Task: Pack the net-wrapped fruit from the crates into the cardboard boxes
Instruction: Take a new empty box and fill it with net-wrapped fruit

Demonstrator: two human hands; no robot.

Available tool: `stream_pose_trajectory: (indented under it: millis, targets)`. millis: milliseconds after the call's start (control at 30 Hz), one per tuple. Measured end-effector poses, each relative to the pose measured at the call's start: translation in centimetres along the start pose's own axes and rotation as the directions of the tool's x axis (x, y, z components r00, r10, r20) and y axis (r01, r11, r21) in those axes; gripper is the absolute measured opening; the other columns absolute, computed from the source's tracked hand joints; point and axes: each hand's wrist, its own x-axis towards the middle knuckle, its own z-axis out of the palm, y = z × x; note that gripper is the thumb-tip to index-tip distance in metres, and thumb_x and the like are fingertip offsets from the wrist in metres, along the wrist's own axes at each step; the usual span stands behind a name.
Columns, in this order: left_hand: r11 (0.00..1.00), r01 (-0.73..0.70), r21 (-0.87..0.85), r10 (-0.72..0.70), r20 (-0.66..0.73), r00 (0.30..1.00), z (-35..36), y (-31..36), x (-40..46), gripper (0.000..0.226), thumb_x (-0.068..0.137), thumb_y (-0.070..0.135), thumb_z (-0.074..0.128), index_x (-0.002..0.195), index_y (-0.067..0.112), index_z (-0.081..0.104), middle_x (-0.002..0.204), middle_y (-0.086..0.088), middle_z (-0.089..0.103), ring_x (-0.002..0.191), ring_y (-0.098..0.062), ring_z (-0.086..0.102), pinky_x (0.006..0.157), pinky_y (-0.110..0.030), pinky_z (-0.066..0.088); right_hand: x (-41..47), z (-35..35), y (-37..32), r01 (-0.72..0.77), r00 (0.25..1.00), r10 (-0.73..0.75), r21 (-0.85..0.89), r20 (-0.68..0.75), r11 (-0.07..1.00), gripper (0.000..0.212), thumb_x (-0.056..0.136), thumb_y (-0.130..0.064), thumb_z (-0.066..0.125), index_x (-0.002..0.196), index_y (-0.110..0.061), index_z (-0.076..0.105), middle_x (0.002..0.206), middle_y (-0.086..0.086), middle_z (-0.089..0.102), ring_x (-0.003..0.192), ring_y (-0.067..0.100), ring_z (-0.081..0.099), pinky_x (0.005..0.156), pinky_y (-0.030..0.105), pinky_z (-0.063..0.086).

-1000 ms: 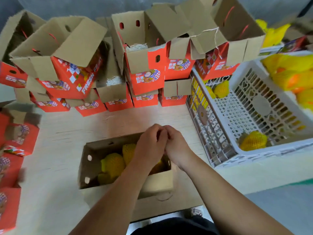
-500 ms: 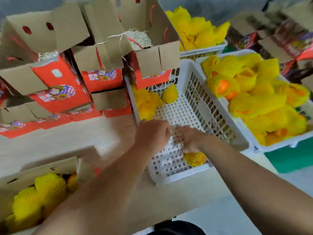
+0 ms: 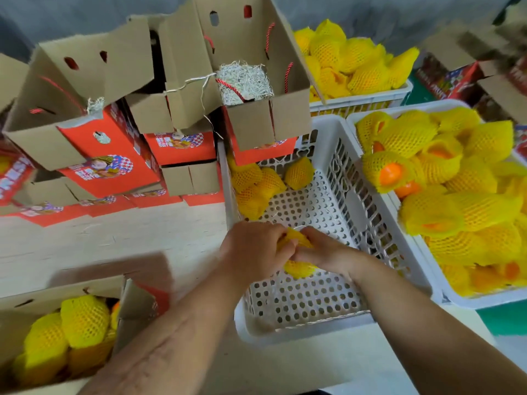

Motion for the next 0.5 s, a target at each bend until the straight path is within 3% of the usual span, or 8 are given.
stream_pose_trajectory:
  millis: [133,233,300,333,367,400,467,500]
  targets:
    - [0.977,0.009,-0.214,-0.032,-0.102,0.994,0.1,-0.9,-0.2,0.032,0.104,0.049,0.042,0.101,0.033,0.071,0.082,0.014,0.068,0.073,-0.006,0.061,0.06,-0.026,0.036,0.4,0.1,-0.8,0.071,0.995,-0.05,0.253,-0.087,0.965,0.064,0.065,-0.062,0.071,0.116,-0.024,0.068,0.107,0.003,0.076,0.1,0.022,0.073,0.092,0.047,0.058]
    - [0.954,0.088,-0.287,-0.127,-0.12,0.985,0.1,-0.8,0.1,0.031,0.104,0.059,0.036,0.116,0.04,0.058,0.102,0.019,0.066,0.078,-0.003,0.058,0.063,-0.026,0.039,0.2,0.1,-1.4,0.174,0.981,-0.129,0.367,-0.143,0.914,0.051,0.071,-0.073,0.066,0.104,-0.034,0.076,0.101,-0.005,0.079,0.095,0.013,0.075,0.081,0.032,0.06]
    - [0.961,0.119,-0.248,-0.146,-0.091,0.985,0.2,-0.4,0.2,0.055,0.098,0.076,0.028,0.136,0.038,0.042,0.133,0.012,0.056,0.088,-0.009,0.063,0.07,-0.031,0.046,0.2,0.1,-1.7,0.206,0.978,-0.148,0.525,-0.15,0.826,0.046,0.084,-0.066,0.06,0.113,-0.033,0.075,0.109,-0.004,0.078,0.104,0.014,0.072,0.078,0.025,0.058]
    - [0.964,0.14,-0.224,-0.157,-0.062,0.986,0.2,-0.2,0.3,0.073,0.092,0.086,0.026,0.147,0.038,0.03,0.14,0.008,0.054,0.091,-0.013,0.065,0.074,-0.035,0.051,0.4,0.2,-1.5,0.208,0.978,-0.173,0.632,-0.117,0.746,0.047,0.093,-0.059,0.055,0.123,-0.026,0.072,0.117,0.003,0.076,0.112,0.02,0.07,0.086,0.029,0.058]
    - [0.963,0.167,-0.213,-0.176,-0.024,0.984,0.1,-0.1,0.4,0.089,0.086,0.093,0.027,0.156,0.039,0.015,0.133,0.004,0.06,0.088,-0.014,0.068,0.074,-0.036,0.055,0.6,0.3,-1.5,0.192,0.977,-0.201,0.712,-0.073,0.675,0.049,0.099,-0.053,0.051,0.132,-0.02,0.066,0.127,0.01,0.071,0.12,0.026,0.066,0.098,0.037,0.055]
    - [0.955,0.192,-0.225,-0.195,0.01,0.981,0.0,0.0,0.4,0.1,0.081,0.097,0.029,0.16,0.042,0.002,0.111,0.004,0.07,0.075,-0.011,0.068,0.067,-0.035,0.057,0.7,0.5,-1.4,0.169,0.977,-0.211,0.748,-0.04,0.642,0.054,0.101,-0.054,0.05,0.139,-0.018,0.061,0.136,0.012,0.066,0.128,0.028,0.061,0.108,0.044,0.048]
    - [0.932,0.231,-0.281,-0.237,0.014,0.972,-0.3,0.1,0.3,0.113,0.076,0.098,0.04,0.16,0.045,-0.014,0.066,0.011,0.064,0.049,-0.001,0.059,0.049,-0.028,0.053,1.1,1.3,-1.4,0.142,0.98,-0.198,0.722,-0.006,0.678,0.07,0.094,-0.068,0.053,0.147,-0.024,0.053,0.144,0.006,0.061,0.136,0.024,0.055,0.117,0.047,0.038]
    - [0.913,0.25,-0.321,-0.265,-0.004,0.964,-0.4,0.1,0.3,0.117,0.073,0.095,0.047,0.159,0.047,-0.017,0.06,0.012,0.061,0.046,0.001,0.056,0.046,-0.025,0.05,1.3,1.5,-1.3,0.135,0.981,-0.194,0.696,0.006,0.705,0.078,0.09,-0.076,0.053,0.15,-0.028,0.048,0.147,0.003,0.059,0.137,0.021,0.054,0.117,0.045,0.037]
